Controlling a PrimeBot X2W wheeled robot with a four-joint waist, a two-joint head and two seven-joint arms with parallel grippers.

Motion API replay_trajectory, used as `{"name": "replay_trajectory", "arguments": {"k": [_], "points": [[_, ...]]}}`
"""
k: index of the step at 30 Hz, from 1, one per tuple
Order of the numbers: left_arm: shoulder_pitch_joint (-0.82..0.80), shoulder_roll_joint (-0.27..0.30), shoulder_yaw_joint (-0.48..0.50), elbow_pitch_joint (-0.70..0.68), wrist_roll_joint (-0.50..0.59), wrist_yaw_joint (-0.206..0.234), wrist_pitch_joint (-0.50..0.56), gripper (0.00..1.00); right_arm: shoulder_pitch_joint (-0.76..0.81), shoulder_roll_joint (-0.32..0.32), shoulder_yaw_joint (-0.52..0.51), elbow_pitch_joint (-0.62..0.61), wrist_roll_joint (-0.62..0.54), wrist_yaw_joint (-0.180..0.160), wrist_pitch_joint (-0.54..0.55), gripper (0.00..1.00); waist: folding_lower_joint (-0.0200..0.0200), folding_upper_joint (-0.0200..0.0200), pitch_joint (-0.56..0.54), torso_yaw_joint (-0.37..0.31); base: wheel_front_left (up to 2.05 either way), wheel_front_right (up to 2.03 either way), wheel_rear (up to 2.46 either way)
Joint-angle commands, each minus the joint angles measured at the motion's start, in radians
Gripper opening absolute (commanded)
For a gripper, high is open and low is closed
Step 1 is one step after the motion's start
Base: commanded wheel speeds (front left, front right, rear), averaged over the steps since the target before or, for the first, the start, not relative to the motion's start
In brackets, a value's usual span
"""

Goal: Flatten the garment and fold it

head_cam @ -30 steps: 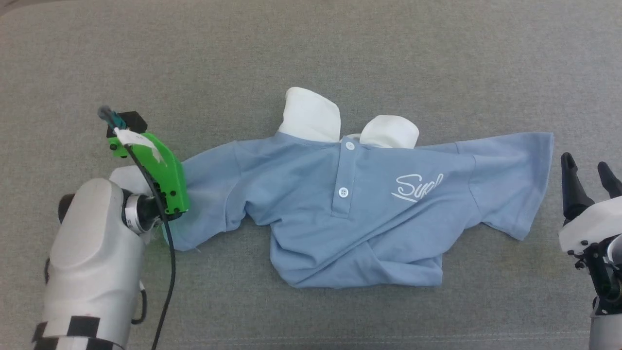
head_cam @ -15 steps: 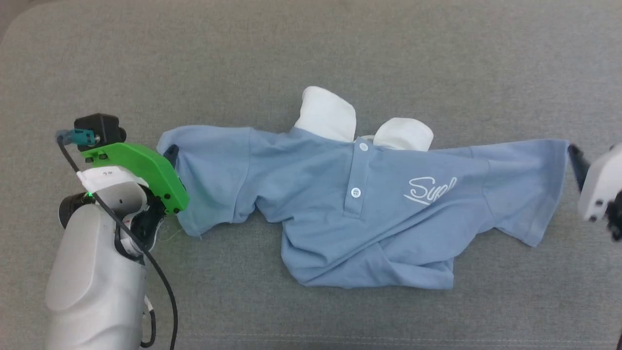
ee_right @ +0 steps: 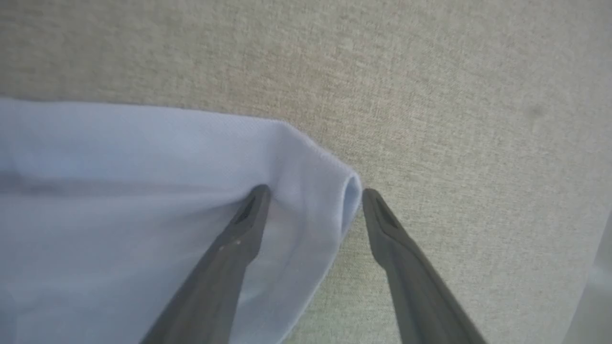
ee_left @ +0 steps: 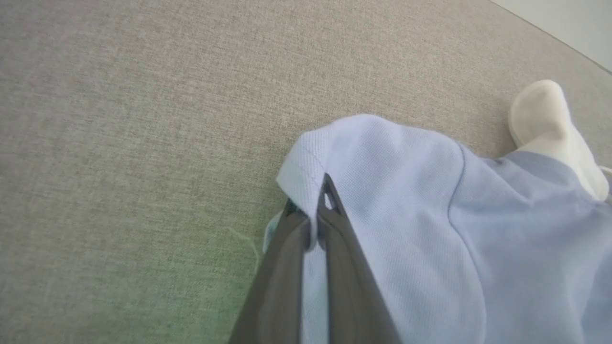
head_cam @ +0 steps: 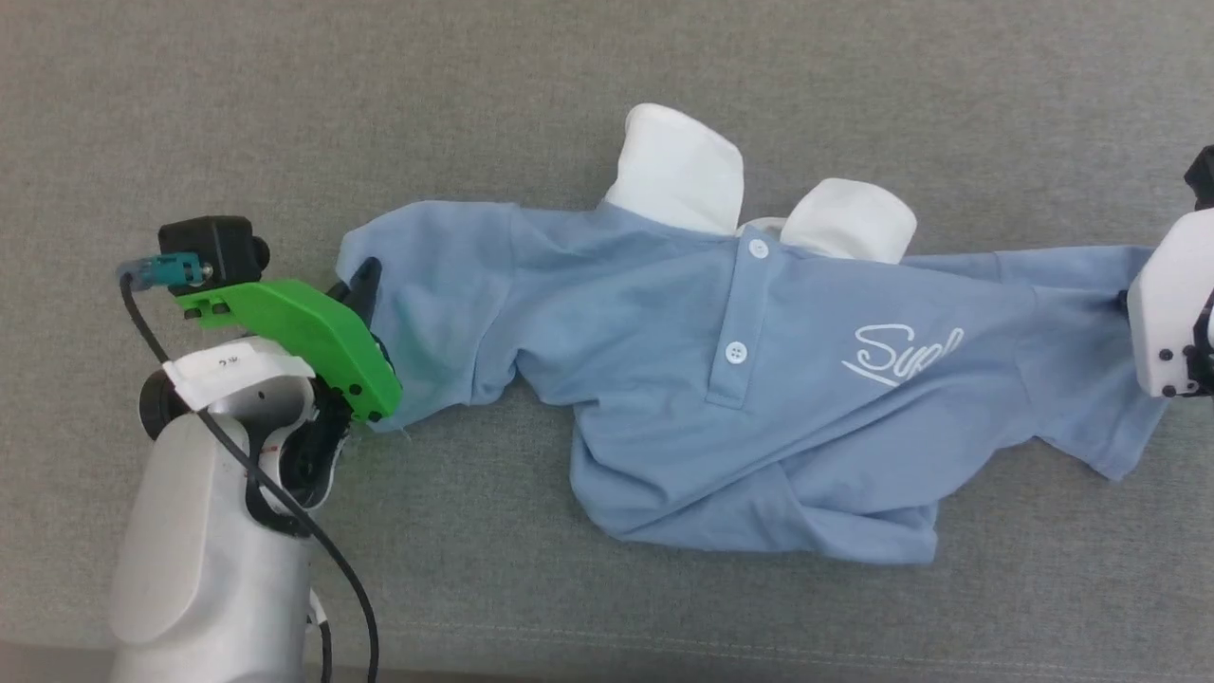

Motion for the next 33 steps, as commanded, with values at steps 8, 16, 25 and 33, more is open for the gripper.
{"name": "replay_trajectory", "arguments": {"k": [8, 16, 25, 33], "points": [[0.024, -0.018, -0.006, 0.008, -0.022, -0.007, -0.014, 0.00, 0.003, -0.018, 0.045, 0.026, 0.061, -0.001, 0.023, 0.00, -0.0001, 0.0000, 0.009, 0.016, 0.00, 0.00, 0.00], [-0.062, -0.009, 0.011, 0.051, -0.052, -0.041, -0.044, 0.00, -0.081, 0.015, 0.001, -0.015, 0.147, -0.001, -0.102, 0.00, -0.0001, 0.0000, -0.115, -0.004, 0.00, 0.00, 0.00], [-0.298, 0.009, 0.031, 0.136, -0.074, -0.068, -0.065, 0.00, -0.242, 0.032, -0.007, -0.027, 0.238, -0.001, -0.150, 0.00, -0.0001, 0.0000, -0.324, -0.037, 0.00, 0.00, 0.00], [-0.512, 0.051, 0.022, 0.222, -0.029, -0.078, -0.114, 0.00, -0.387, 0.047, -0.028, -0.008, 0.271, -0.001, -0.193, 0.00, -0.0001, 0.0000, -0.426, -0.059, 0.00, 0.00, 0.00]]}}
